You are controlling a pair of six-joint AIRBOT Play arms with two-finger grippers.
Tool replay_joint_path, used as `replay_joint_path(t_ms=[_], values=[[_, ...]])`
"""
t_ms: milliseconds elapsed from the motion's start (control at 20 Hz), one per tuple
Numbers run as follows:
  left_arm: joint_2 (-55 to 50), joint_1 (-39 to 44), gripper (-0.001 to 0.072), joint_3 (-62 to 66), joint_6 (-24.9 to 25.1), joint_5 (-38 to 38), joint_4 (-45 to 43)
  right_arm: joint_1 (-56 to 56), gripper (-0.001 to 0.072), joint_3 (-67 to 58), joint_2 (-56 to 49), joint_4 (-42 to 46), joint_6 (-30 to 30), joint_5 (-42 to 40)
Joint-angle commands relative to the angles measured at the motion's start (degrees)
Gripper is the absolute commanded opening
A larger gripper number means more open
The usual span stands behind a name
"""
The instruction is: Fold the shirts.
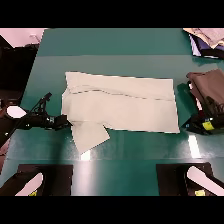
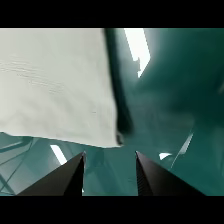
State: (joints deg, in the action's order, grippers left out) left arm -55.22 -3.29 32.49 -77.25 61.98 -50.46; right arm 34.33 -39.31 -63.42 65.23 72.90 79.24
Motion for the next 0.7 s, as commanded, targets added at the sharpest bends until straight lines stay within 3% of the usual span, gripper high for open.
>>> replay_joint_path(t_ms=[0,400,500,600,650], values=[[0.0,0.0,0.0027,0.6,0.8,0.7,0.1,3.2,0.0368,5.4,0.0,-2.6,-2.6,-4.4],[0.0,0.0,0.0028,0.6,0.8,0.7,0.1,-0.3,0.0362,6.1,-4.3,-6.8,-3.2,-5.3],[0.0,0.0,0.0028,0.6,0.8,1.6,0.0,-2.4,0.0244,6.1,-4.3,-6.7,-3.5,-5.3],[0.0,0.0,0.0027,0.6,0.8,3.6,-0.6,-3.1,0.0043,6.1,-2.6,-6.6,-4.0,-5.0],[0.0,0.0,0.0027,0.6,0.9,5.9,-1.7,-3.1,0.0017,6.1,-0.7,-6.6,-4.0,-4.9]])
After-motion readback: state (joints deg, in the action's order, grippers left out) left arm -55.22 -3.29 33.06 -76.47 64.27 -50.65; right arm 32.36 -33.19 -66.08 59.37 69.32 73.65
